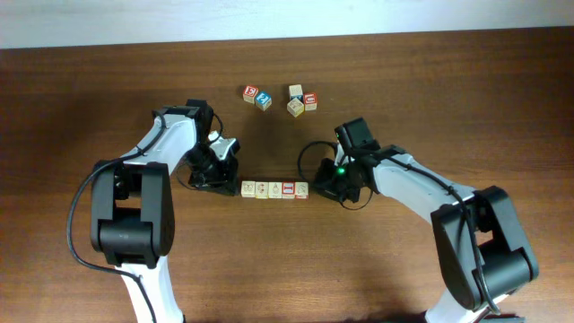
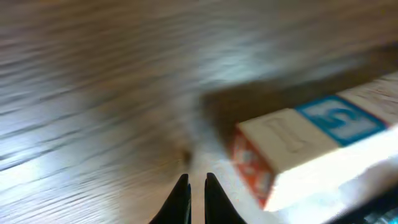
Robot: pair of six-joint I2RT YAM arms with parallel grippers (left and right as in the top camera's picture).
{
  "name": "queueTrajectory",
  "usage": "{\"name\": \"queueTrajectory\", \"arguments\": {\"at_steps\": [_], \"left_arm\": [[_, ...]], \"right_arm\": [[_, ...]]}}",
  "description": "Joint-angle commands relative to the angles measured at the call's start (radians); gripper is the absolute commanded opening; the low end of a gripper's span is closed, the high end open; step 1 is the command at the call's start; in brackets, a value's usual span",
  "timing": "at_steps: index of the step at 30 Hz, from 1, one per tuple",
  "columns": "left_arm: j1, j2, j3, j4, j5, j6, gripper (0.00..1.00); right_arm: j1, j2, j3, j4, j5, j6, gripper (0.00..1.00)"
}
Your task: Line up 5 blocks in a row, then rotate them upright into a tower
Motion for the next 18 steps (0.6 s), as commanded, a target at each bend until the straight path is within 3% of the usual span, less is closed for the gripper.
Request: {"name": "queueTrajectory", "arguments": {"at_steps": [1,9,11,15,18], "left_arm": [[0.0,0.005,-0.006,0.02,-0.139,-0.07,0.09],[0.0,0.004,0.029,0.028,-0.156,-0.082,0.01],[0.0,0.004,0.051,-0.005,-0.229,-0.154,0.0],[0.0,0.004,0.093,-0.072,-0.245,-0.163,0.0],[0.0,-0.019,0.237,-0.205,-0.288,-0.163,0.0]], "right_arm": [[-0.049,0.011,-0.001,-0.022,-0.047,-0.062,0.27],[-0.064,0.011,0.003,-0.039,-0.081,-0.145,0.33],[-0.064,0.011,0.014,-0.053,-0.084,-0.181,0.33],[-0.064,0.011,0.018,-0.065,-0.085,-0.195,0.28],[-0.064,0.01,0.036,-0.074,-0.103,-0.224,0.24]]}}
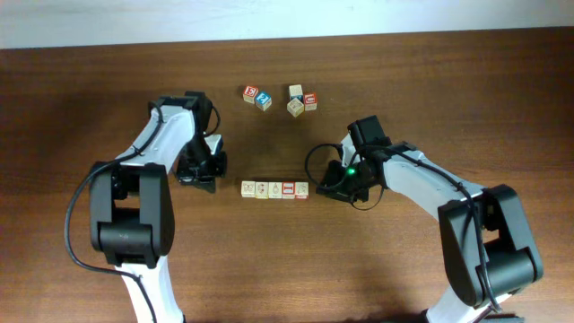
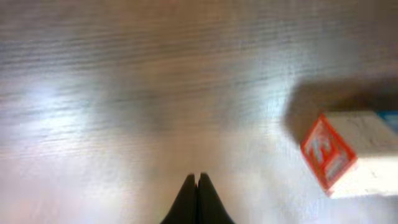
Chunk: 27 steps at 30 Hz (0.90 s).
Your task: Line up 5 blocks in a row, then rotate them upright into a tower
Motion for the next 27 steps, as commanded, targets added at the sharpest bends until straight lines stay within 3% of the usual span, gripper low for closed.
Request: {"name": "queueTrajectory", "arguments": {"at_steps": [1,9,19,27], "left_arm": [[0.001,-0.042,0.143,-0.061,-0.043,-0.017,0.0],[0.001,-0.201,0.143,-0.066,-0.035,-0.061,0.0],[0.005,-0.202,-0.108,0.121,-0.009,-0.116,0.0],[0.045,-0.202,-0.191,0.185,0.138,0.052,0.0]], "right_arm": [[-0.004,0.006,0.048,-0.027,-0.02,-0.057,0.24],[-0.004,-0.064,0.134,-0.181,0.089,-0.102,0.24],[0.019,-0.025,0.132,-0.17,0.116,-0.101,0.25],[0.053,0.023,0.132,-0.118,0.116,-0.102,0.24]]}}
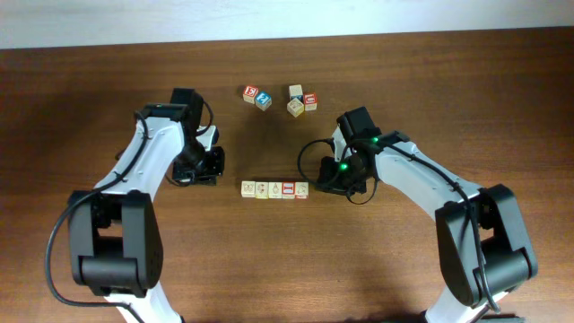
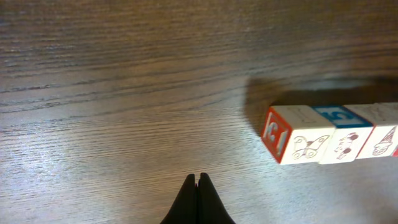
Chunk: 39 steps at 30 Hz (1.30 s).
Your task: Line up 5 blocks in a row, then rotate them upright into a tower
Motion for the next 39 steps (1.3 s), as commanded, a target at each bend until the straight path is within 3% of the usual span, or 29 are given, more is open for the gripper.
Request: {"name": "queueTrajectory", "arguments": {"at_steps": [1,13,39], "left_arm": [[0.031,-0.013,-0.039,0.021,0.092,0.08,0.0],[0.031,-0.011,-0.147,0.166,0.184,0.138,0.0],[0.029,-0.011,-0.147,0.18,0.228,0.15,0.0]], "right_arm": [[0.005,0.013,0.019,0.009,0.012,-0.011,0.24],[0.003,0.015,0.019,-0.003,0.009,-0.011,0.25],[0.003,0.015,0.019,0.0,0.009,-0.011,0.25]]}}
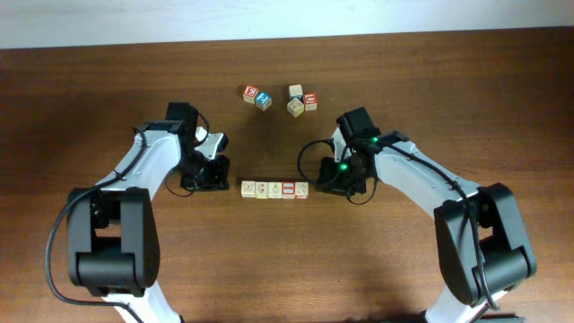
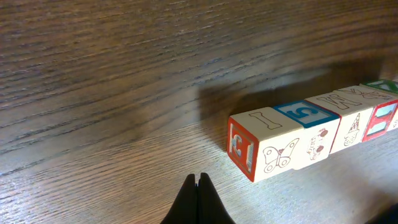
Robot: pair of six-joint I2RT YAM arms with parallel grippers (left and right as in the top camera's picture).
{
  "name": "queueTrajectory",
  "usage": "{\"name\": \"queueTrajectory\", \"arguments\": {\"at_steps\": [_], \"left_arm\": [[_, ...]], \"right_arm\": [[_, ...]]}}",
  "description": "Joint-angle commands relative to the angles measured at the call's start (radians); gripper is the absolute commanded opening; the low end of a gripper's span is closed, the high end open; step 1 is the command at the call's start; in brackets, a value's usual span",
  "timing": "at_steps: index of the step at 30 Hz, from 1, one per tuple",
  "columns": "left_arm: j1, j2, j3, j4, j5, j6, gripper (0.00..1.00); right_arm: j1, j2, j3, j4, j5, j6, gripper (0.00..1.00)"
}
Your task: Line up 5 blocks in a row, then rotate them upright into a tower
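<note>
Five wooden letter blocks lie in a row (image 1: 274, 189) at the table's middle. In the left wrist view its left end block (image 2: 261, 149) shows a red face and a butterfly face, with a blue "5" block (image 2: 309, 118) beside it. My left gripper (image 2: 199, 182) is shut on nothing, its tips a short way left of that end block and apart from it. It shows in the overhead view as well, as my left gripper (image 1: 226, 182). My right gripper (image 1: 319, 186) sits close to the row's right end; whether it is open is hidden.
Several loose blocks lie at the back: a red and blue pair (image 1: 257, 96) and a small cluster (image 1: 301, 100). The wooden table (image 1: 404, 269) spreads around the row. Both arms reach in from the front corners.
My left gripper, still shut, has come nearer to the row's left end and turned a little toward it. The row and the right arm have not visibly moved.
My left gripper was slightly open right at the row's left end. Then it was shut and farther left of the row, then farther still. Now it is close again. My right gripper stayed near the right end, shifting only slightly. The row kept its place.
</note>
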Motion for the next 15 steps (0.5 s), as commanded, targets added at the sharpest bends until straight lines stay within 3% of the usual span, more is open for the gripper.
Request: {"name": "queueTrajectory", "arguments": {"at_steps": [1,15], "left_arm": [[0.0,-0.011,-0.009,0.003,0.018,0.019,0.0],[0.0,-0.011,-0.009,0.013,0.015,0.019,0.0]], "right_arm": [[0.003,0.009,0.019,0.0,0.009,-0.01,0.25],[0.002,0.009,0.019,-0.002,-0.018,-0.01,0.25]]}}
